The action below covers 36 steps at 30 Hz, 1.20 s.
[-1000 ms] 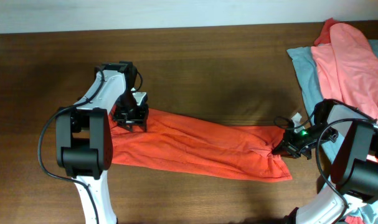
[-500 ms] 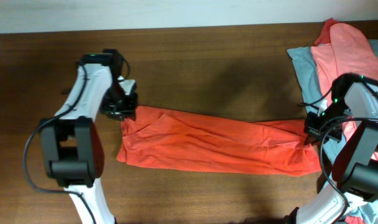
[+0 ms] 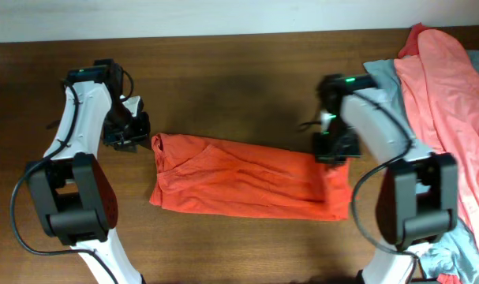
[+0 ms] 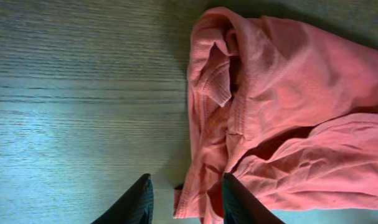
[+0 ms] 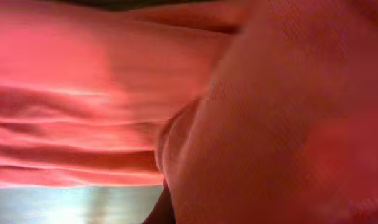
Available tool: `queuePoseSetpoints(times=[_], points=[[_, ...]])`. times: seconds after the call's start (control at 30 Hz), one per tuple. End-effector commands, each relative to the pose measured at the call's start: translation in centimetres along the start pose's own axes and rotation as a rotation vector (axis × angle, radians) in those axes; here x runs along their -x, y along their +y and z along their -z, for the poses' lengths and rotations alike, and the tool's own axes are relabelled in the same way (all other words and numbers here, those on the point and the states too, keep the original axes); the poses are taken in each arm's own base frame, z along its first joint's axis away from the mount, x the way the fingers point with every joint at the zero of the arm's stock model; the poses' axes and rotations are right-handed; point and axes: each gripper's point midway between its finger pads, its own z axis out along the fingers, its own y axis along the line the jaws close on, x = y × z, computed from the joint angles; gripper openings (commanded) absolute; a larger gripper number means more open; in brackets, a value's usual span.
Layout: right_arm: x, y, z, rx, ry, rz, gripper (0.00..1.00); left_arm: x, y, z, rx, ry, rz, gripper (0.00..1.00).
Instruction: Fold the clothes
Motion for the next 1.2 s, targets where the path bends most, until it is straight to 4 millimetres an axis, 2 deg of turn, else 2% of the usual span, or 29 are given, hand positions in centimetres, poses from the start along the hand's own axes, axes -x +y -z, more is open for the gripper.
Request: queuePoseSetpoints(times=[0.0,0.1,0.2,0.23,0.33,0.37,0.4,0.43,0.5,0.57,0.6,0.7,0.8,0.87,1.03,1.1,1.17], points=[[0.1,4.3,0.6,-0.003,-0.079,0.005,0.04,0.4,-1.0,1.2,-0.041,-0.038,0.002,0.36],[0.0,8.1,-0.6,0.013,-0.099,0.07,0.04,0.3,-1.2,1.2,-0.049,-0.037,-0.001,0.37],[0.1,10.3,-1.8,0.025,-0.105,0.121,0.04,0.2,-1.2,1.2,-0.049,-0.033,-0.001,0.36],[0.3,11.7,-2.3,0.028,-0.122,0.154,0.04,0.2,-1.2,1.2,-0.049,-0.033,-0.002,0.36],[0.3,13.9,-2.5,0.045,-0.164,0.208,0.05,0.2,-1.3,1.2,-0.049,-0.034,-0.003,0.36],[0.2,14.4,-2.5,0.05,-0.17,0.219,0.07,0.2,-1.3,1.2,-0.048,-0.033,-0.005,0.36],[0.0,15.0,-2.5,0.062,-0.171,0.232,0.2,0.2,-1.3,1.2,-0.048,-0.033,-0.005,0.36],[-0.3,15.5,-2.6,0.075,-0.168,0.241,0.26,0.2,-1.3,1.2,-0.048,-0.033,-0.005,0.36],[-0.5,16.4,-2.5,0.109,-0.166,0.263,0.27,0.2,-1.3,1.2,-0.048,-0.033,-0.005,0.37],[-2.0,19.0,-2.3,0.233,-0.135,0.495,0.27,0.3,-1.3,1.2,-0.048,-0.037,-0.005,0.37],[-2.2,19.2,-2.2,0.246,-0.131,0.53,0.27,0.3,-1.3,1.2,-0.048,-0.038,-0.006,0.37],[-2.0,18.3,-1.7,0.224,-0.142,0.542,0.28,0.3,-1.3,1.2,-0.048,-0.037,-0.006,0.37],[-1.3,17.2,-0.3,0.222,-0.178,0.539,0.29,0.3,-1.3,1.2,-0.046,-0.038,-0.006,0.37],[-0.4,15.2,2.0,0.196,-0.232,0.497,0.29,0.3,-1.2,1.2,-0.044,-0.037,-0.006,0.37],[0.2,11.1,6.0,0.147,-0.33,0.403,0.29,0.2,-1.1,1.2,-0.036,-0.034,-0.006,0.37],[0.2,9.6,6.8,0.135,-0.344,0.363,0.29,0.2,-1.1,1.2,-0.036,-0.033,-0.006,0.37],[0.2,8.4,6.8,0.131,-0.326,0.335,0.28,0.2,-1.1,1.2,-0.036,-0.03,-0.005,0.37]])
